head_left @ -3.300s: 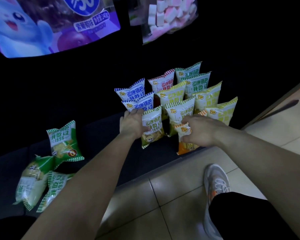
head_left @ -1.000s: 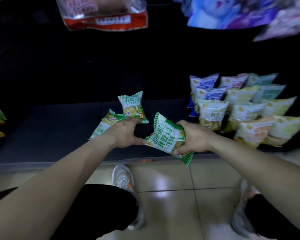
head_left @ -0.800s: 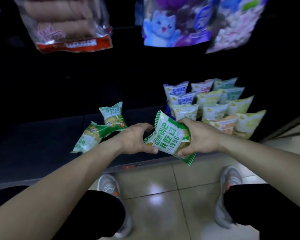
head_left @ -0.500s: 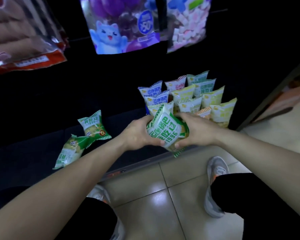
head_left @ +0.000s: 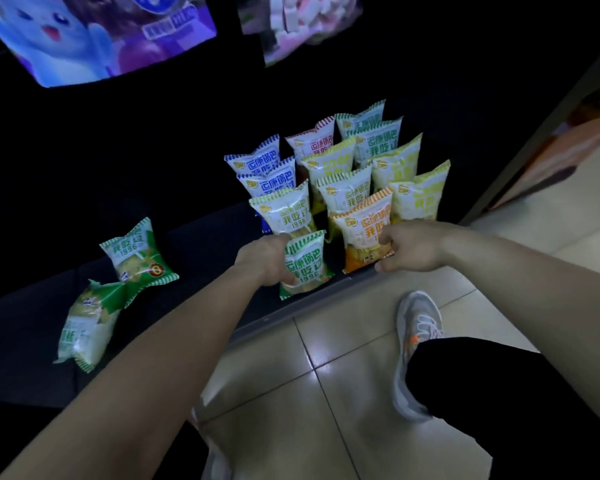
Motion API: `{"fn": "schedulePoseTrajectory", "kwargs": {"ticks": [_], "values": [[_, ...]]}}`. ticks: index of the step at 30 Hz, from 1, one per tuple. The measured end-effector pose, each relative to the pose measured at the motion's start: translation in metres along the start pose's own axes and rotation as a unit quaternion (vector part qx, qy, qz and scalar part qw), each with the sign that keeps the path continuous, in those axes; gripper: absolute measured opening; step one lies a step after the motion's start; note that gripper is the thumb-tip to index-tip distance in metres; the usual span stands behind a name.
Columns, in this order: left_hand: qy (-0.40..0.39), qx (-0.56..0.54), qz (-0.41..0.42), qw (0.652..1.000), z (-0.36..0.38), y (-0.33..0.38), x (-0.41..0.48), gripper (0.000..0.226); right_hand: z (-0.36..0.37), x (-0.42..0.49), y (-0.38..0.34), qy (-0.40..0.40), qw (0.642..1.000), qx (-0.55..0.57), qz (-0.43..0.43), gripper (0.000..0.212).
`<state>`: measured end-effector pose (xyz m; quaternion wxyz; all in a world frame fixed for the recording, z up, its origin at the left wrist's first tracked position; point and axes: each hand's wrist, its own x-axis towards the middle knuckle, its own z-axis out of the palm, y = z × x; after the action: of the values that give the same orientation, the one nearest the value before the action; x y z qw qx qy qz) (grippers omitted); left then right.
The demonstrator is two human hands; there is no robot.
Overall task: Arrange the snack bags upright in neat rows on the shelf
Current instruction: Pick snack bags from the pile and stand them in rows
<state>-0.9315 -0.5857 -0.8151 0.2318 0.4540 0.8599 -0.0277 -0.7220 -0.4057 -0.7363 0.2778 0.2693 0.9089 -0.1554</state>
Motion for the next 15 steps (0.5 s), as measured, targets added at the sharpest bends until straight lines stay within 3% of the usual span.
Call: {"fn": "schedulePoseTrajectory", "kwargs": {"ticks": [8, 15], "values": [[-0.025, 0.004, 0.010, 1.000, -0.002, 0.007, 0.034, 0.099, 0.002, 0.008, 0.000, -0.011, 1.000, -0.015, -0.010, 0.065], [0.026, 0.090, -0.003, 0.996, -0.008, 0.018, 0.030, 0.094, -0.001, 0.006, -0.007, -0.010, 1.000, -0.017, -0.014, 0.066]]}}
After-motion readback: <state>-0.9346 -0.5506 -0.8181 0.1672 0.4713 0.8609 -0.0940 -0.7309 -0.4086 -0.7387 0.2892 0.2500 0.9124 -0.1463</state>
